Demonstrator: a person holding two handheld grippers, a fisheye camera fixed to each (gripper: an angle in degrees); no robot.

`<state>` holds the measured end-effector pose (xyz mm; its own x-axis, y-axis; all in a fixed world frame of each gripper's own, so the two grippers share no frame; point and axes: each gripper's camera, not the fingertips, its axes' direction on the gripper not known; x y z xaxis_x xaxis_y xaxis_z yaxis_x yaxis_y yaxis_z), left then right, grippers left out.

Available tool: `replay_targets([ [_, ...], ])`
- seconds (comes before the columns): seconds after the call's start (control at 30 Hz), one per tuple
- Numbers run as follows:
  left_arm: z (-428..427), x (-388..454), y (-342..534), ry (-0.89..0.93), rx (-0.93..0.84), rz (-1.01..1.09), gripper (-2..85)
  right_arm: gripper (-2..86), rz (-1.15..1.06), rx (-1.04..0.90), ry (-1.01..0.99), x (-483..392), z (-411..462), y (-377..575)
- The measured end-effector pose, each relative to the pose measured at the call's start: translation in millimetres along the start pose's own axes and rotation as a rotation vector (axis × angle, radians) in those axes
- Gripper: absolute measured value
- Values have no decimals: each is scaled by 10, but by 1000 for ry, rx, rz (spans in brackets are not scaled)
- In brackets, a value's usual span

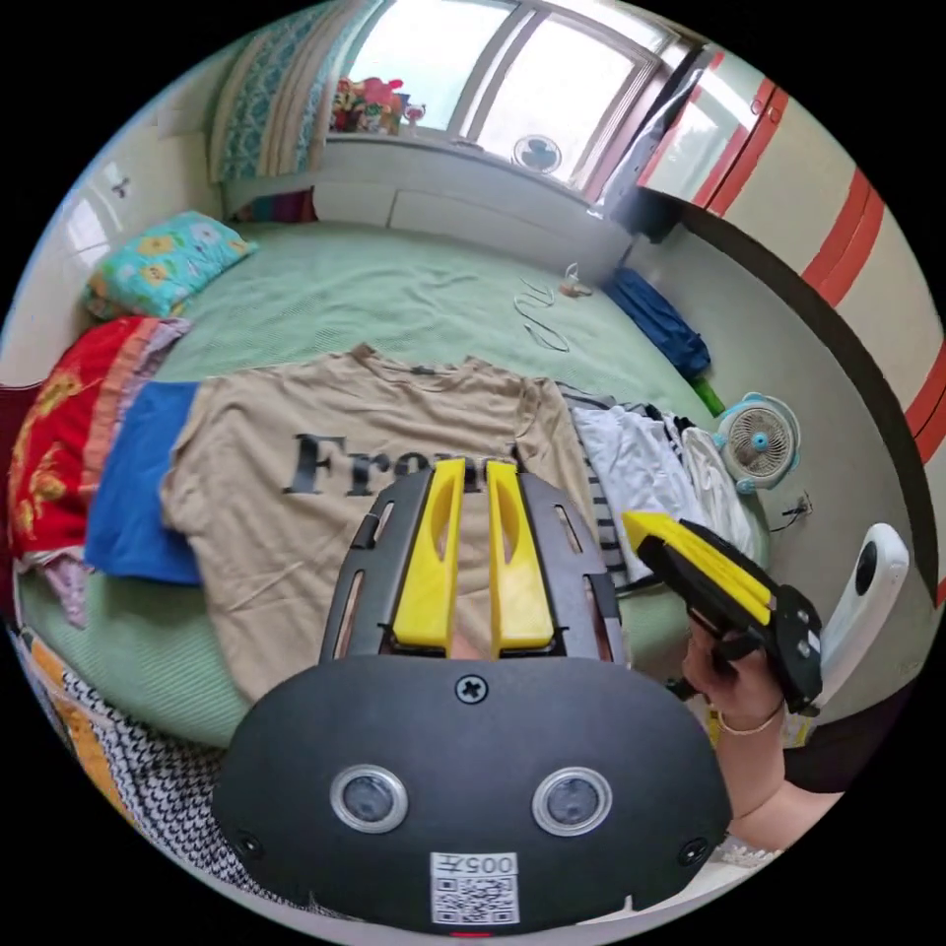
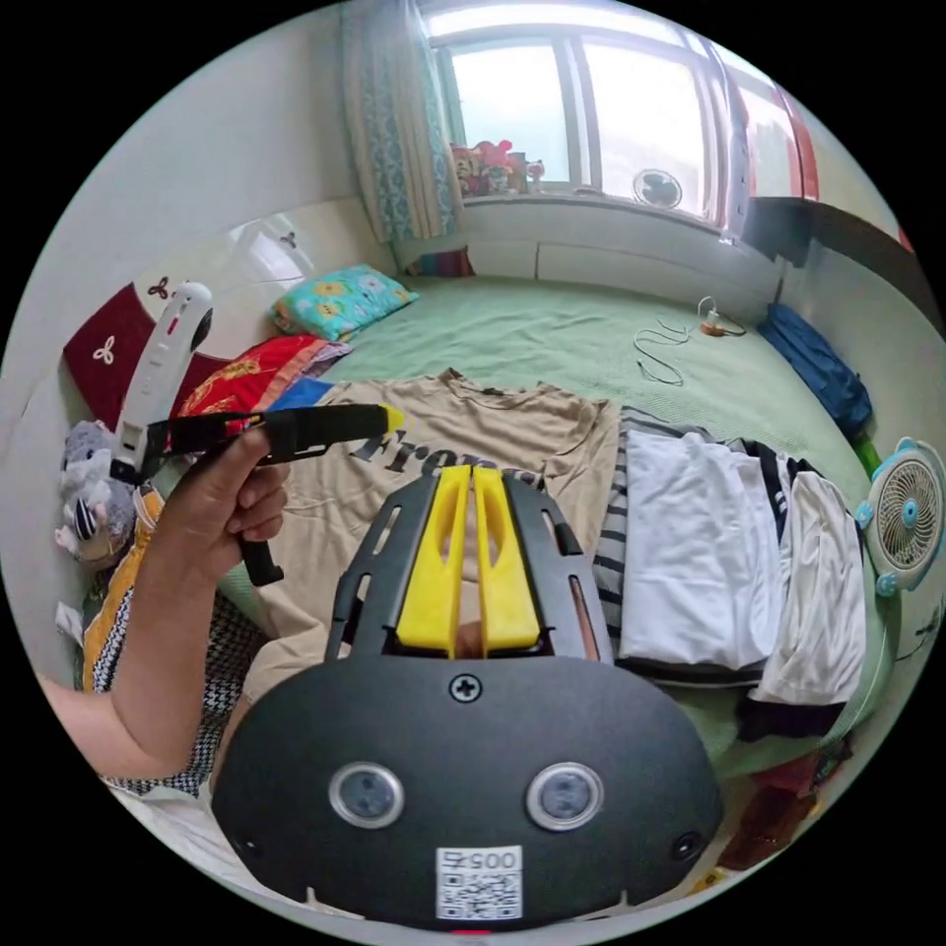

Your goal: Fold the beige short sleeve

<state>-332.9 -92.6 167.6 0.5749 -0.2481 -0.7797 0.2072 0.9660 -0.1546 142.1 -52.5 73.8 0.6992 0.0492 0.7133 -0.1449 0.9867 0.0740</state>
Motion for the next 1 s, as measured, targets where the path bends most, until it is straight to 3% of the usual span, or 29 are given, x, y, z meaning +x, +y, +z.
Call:
replay_targets([
  [0.1, -591, -367, 433, -87, -6, -45, 54, -10, -75, 15, -68, -394, -66, 197],
  [0.3, -927, -1019, 1003, -196, -101, -96, 8, -11, -213, -91, 28, -928, 310, 635],
  [0.53, -611, -1605, 1124, -161, -224, -121, -2, -13, -203, -475, -8, -852, 1649, 1071],
  [0.77, -888, -1963, 1163, -64, -127, -78, -5, -13, -263, -474, -19, -846, 1956, 1247],
  [1.0, -1472, -2316, 1081, -17, -146, -132, -4, -14, -284, -559, -31, -837, 2180, 1201],
])
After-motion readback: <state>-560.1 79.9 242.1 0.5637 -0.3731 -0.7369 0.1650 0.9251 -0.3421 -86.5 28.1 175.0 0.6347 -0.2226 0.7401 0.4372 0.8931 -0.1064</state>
